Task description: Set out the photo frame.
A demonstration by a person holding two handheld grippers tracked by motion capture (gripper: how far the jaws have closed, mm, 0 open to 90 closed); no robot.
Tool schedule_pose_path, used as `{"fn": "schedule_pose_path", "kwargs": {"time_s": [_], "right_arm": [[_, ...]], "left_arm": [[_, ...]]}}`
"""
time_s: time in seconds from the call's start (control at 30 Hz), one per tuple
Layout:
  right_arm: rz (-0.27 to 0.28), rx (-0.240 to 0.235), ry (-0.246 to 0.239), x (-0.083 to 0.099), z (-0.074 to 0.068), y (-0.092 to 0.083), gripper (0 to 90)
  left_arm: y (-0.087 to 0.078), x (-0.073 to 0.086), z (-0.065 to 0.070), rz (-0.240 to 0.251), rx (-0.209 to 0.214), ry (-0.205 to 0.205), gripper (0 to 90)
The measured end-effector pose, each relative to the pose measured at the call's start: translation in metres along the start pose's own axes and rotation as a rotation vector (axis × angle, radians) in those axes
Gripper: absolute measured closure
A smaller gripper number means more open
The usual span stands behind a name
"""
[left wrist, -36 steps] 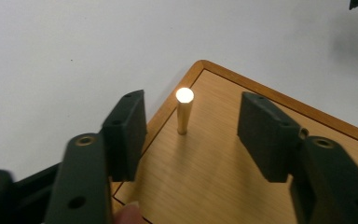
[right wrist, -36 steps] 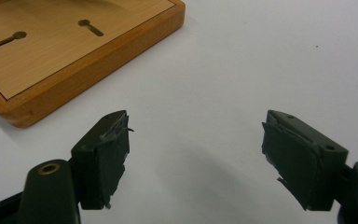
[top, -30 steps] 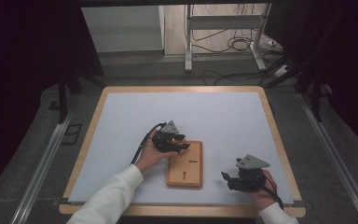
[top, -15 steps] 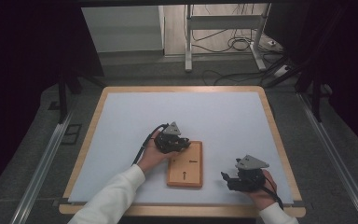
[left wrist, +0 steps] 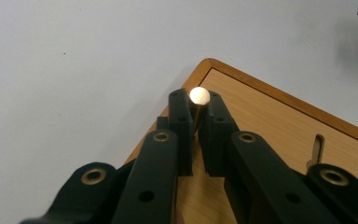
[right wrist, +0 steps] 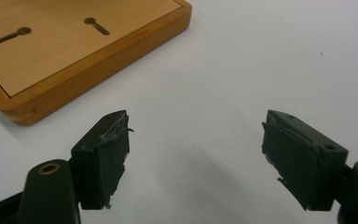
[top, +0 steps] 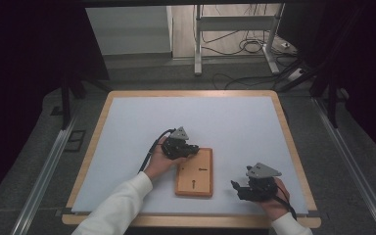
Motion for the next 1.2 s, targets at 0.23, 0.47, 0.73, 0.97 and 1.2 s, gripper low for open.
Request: {"fn": "schedule_pose_path", "kwargs": {"time_s": [0.23, 0.47, 0.73, 0.97, 1.2], "right_arm": [[0.015, -0.008, -0.046, -0.005, -0.006, -0.001, 20.6], [0.022, -0.019, -0.082, -0.011, -0.019, 0.002, 16.4], [0.031, -0.087, -0.148, -0.023, -0.042, 0.004, 14.1], [0.024, -0.136, -0.179, -0.031, -0.061, 0.012, 12.0], [-0.007, -0.168, -0.212, -0.034, -0.075, 0.023, 10.0]], "left_arm": [[0.001, -0.003, -0.002, -0.021, 0.014, -0.022, 84.2], [0.001, -0.004, -0.004, -0.026, 0.028, -0.035, 84.1], [0.002, -0.007, -0.006, -0.048, 0.041, -0.059, 83.8], [0.002, -0.008, -0.01, -0.059, 0.067, -0.082, 83.5], [0.003, -0.01, -0.015, -0.073, 0.086, -0.107, 83.6]]}}
Point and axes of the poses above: each handheld gripper's, and its own axes: y roughly forward along the jaws, x roughly out of its underside, z roughly to its right, the point moved 1 cm from there along y, roughly forward along the jaws, and after that the axes turned 12 degrees about z, right-handed, at the moved point
